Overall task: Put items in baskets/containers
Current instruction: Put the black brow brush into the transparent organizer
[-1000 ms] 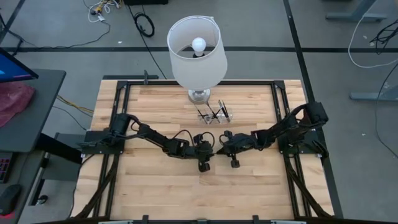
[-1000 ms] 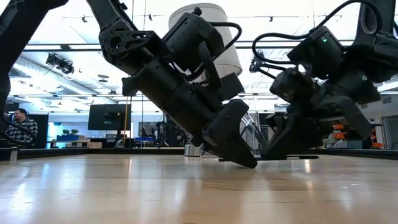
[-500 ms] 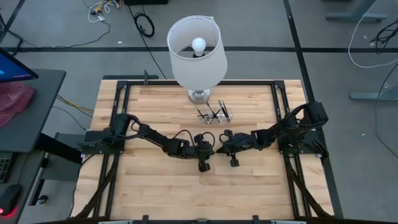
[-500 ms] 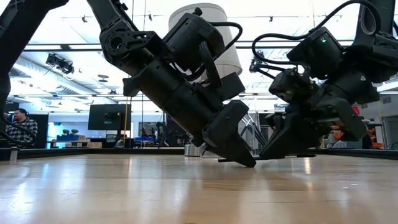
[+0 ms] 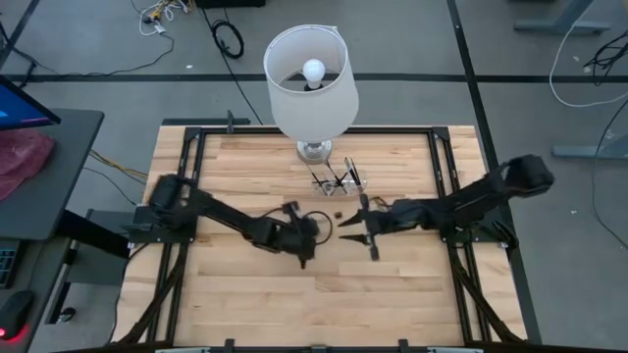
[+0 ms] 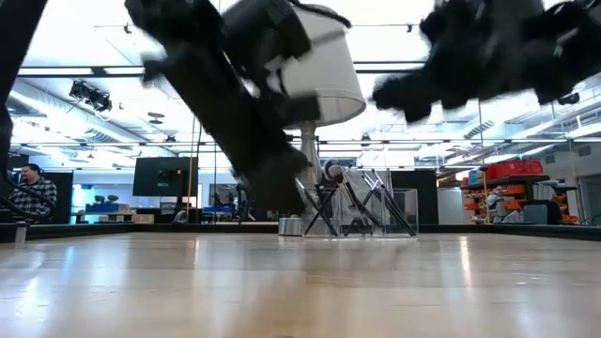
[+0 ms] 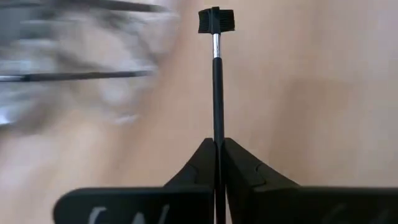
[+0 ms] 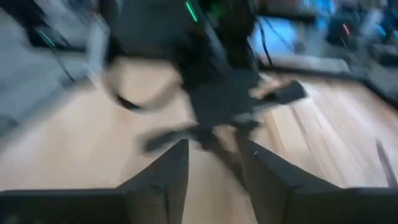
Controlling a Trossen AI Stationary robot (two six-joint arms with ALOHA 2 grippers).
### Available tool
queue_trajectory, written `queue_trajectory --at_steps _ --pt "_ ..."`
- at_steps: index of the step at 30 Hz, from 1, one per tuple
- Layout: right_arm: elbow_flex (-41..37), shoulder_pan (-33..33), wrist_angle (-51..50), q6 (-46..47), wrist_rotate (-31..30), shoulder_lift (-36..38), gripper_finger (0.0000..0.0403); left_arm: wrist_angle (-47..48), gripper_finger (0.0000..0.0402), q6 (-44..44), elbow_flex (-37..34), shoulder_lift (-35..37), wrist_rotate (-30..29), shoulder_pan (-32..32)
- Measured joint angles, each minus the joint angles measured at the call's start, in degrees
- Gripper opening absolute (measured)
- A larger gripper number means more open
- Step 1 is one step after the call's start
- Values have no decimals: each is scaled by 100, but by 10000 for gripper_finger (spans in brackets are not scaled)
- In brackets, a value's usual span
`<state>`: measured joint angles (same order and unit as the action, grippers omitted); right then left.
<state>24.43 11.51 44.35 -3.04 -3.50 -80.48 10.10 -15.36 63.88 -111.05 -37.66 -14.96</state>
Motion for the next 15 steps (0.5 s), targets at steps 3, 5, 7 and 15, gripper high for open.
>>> queue_trajectory --at_steps 3,5,7,15 --pt "2 173 -28 185 273 548 154 1127 12 -429 9 693 -895 -245" --pt "2 266 -58 287 295 785 152 1821 12 -837 9 1218 -1583 -517" --pt "2 349 -49 283 277 936 148 2449 12 -1234 20 1756 -2239 -832" --pt "0 405 25 251 -450 800 136 3541 12 -3182 -338 3187 -4084 -2220"
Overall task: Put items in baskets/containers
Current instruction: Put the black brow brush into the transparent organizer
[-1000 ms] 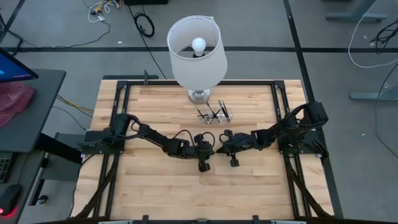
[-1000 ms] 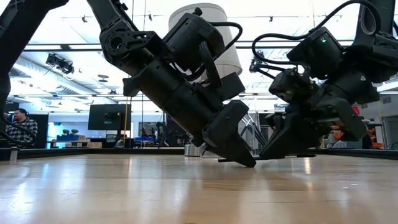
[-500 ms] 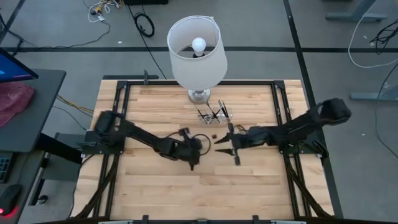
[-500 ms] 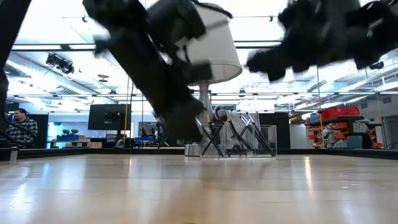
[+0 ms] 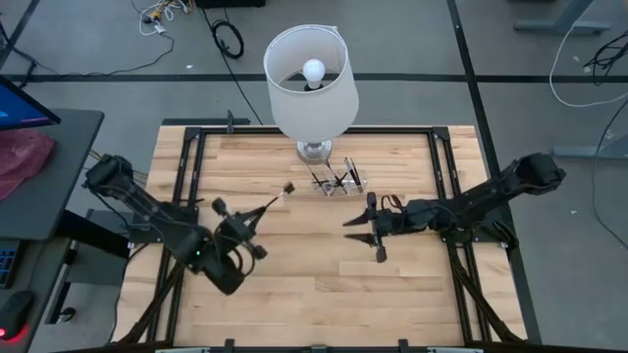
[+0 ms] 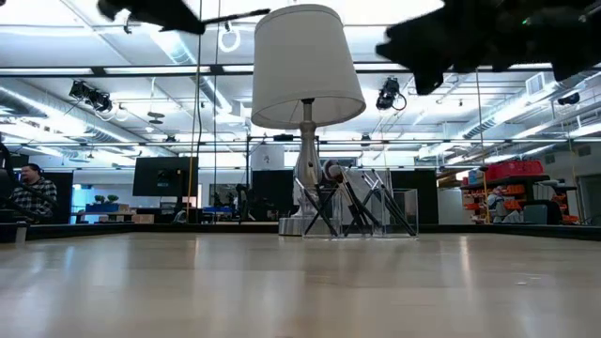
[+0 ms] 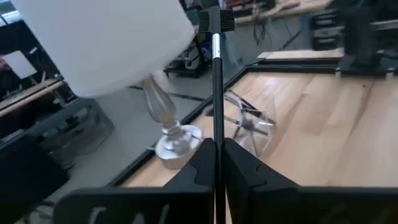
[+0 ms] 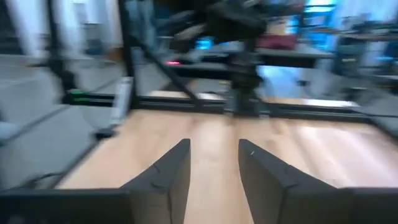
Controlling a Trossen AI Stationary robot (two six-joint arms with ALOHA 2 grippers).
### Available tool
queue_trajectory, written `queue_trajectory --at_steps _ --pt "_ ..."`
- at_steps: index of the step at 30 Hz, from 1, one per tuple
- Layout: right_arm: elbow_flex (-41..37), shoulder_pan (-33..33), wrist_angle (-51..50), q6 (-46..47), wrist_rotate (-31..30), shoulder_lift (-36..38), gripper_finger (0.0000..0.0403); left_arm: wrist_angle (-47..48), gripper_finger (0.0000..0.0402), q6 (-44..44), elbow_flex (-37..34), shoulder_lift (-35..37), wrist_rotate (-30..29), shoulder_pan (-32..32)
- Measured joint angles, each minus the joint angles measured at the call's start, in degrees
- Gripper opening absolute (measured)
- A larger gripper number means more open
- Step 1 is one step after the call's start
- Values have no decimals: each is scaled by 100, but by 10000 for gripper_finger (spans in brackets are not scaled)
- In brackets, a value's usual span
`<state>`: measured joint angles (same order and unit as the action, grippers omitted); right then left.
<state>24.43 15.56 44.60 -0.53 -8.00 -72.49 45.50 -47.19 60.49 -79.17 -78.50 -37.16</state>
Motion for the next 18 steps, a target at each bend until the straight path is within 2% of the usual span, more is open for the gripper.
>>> queue_trajectory --at_steps 3,6,9,12,15,18 --pt "0 -165 507 68 -362 -377 135 -1242 12 -29 -777 -75 -164 -80" --pt "5 -416 1352 377 -56 -987 135 -3104 12 288 -1625 -201 -142 81" --pt "258 -650 1848 736 238 -1662 135 -4940 12 825 -2297 -214 156 240" --pt "818 -855 1920 1090 313 -2275 135 -6763 12 1922 -2755 -208 990 423" --pt "1473 -1024 1770 1246 429 -2773 135 -8423 12 3303 -3008 -204 2113 604" --pt "1884 -1098 1580 1187 734 -2991 135 -9091 12 3941 -3117 -203 2881 733"
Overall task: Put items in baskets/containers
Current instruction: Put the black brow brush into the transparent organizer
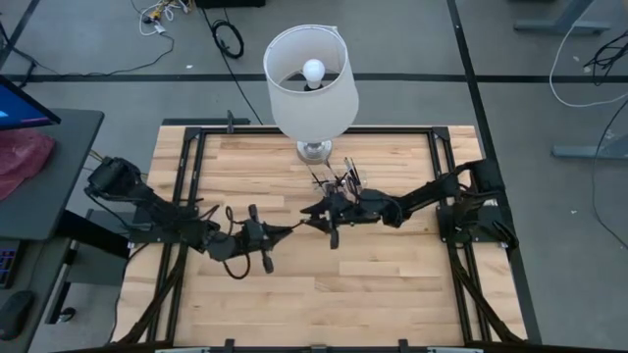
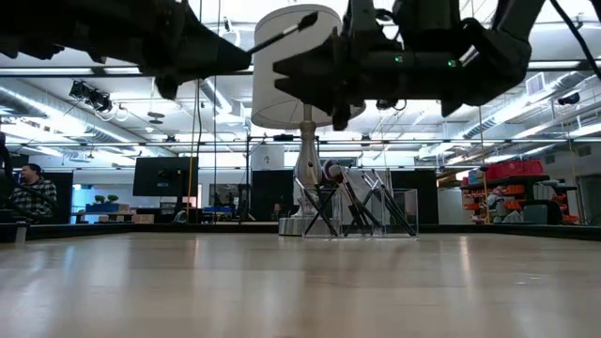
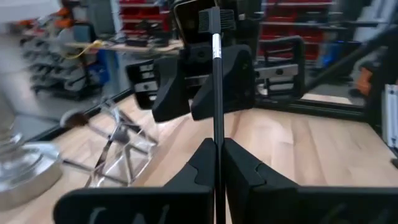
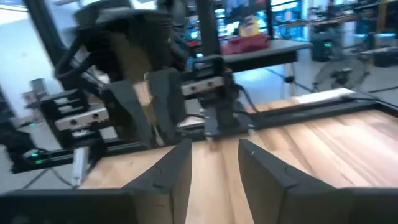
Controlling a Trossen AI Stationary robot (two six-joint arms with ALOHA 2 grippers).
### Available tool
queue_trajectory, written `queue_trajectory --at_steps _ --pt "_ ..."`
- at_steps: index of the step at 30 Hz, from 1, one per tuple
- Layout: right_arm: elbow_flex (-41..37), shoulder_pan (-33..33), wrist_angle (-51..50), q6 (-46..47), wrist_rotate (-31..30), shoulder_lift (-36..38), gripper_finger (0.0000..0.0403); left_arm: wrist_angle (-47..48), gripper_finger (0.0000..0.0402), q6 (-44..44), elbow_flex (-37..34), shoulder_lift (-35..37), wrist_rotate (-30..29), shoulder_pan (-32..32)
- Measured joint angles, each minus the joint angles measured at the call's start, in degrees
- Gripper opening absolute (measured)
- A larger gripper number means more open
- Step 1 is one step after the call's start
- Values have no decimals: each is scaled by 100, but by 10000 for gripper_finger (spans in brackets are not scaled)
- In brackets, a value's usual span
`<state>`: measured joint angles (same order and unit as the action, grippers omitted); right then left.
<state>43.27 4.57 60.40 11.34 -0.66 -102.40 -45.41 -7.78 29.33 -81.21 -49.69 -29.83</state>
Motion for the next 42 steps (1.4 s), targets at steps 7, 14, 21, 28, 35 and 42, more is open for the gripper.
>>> queue_trajectory --at_steps 7,14,21,28,35,42 --pt "102 -6 301 -438 722 1 135 -75 12 309 -8 -13 283 92" --pt "100 -10 396 -754 1098 1 135 -315 12 405 -8 -13 939 314" --pt "100 9 145 -848 1324 3 135 -566 12 545 -9 -17 895 334" --pt "100 1 423 -1155 1282 3 135 -654 12 692 -9 -17 919 250" --pt "100 -17 1113 -1031 1780 7 135 -612 12 670 -9 -17 961 274" --pt "100 -19 1111 -1067 1813 7 108 -565 12 659 -9 -17 973 272"
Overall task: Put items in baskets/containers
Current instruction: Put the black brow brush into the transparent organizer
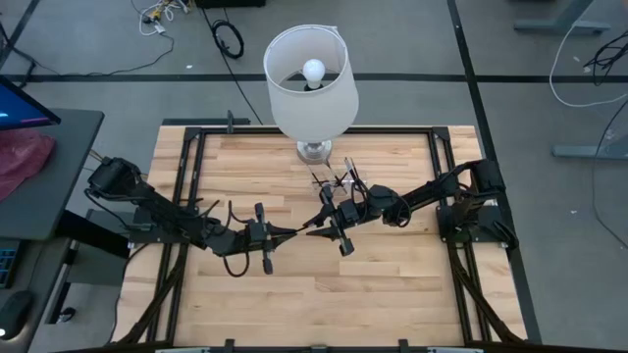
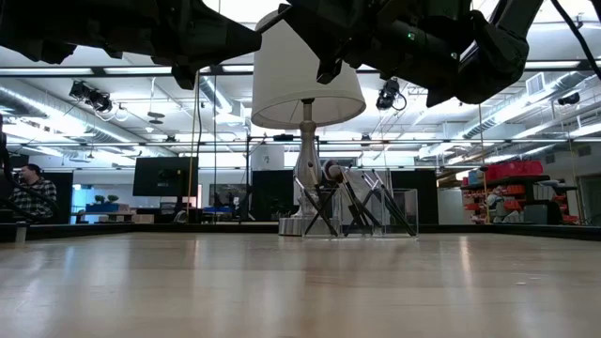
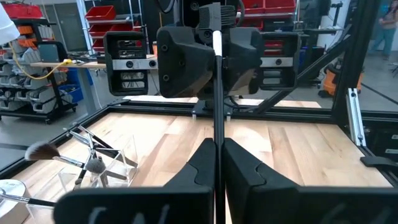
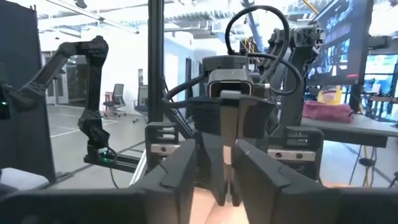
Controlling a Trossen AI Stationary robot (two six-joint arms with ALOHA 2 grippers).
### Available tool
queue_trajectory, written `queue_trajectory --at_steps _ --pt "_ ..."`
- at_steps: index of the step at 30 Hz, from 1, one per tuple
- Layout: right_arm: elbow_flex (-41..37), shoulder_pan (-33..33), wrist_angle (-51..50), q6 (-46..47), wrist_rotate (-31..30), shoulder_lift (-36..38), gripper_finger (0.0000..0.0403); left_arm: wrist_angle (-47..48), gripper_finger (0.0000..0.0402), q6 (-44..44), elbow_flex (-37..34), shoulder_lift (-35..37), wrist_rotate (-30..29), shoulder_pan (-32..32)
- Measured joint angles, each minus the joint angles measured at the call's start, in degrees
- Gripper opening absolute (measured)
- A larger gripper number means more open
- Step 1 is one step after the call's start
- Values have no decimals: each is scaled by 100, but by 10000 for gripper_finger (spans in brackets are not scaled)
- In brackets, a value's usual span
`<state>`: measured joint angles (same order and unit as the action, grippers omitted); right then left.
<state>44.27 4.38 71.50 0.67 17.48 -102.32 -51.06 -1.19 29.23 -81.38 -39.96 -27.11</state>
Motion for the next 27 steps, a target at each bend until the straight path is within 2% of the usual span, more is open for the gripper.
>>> queue_trajectory --at_steps 8,18,23,27 --pt "-5 -11 -14 -118 -93 0 14 293 19 -160 1 3 -3 -3" --pt "-4 -9 -390 65 -334 7 11 553 38 -239 0 -2 -131 5" --pt "2 -33 -755 190 -421 10 10 800 71 -353 0 -2 -251 114" --pt "0 -39 -1260 183 -891 32 10 1095 109 -578 0 -2 -364 240"
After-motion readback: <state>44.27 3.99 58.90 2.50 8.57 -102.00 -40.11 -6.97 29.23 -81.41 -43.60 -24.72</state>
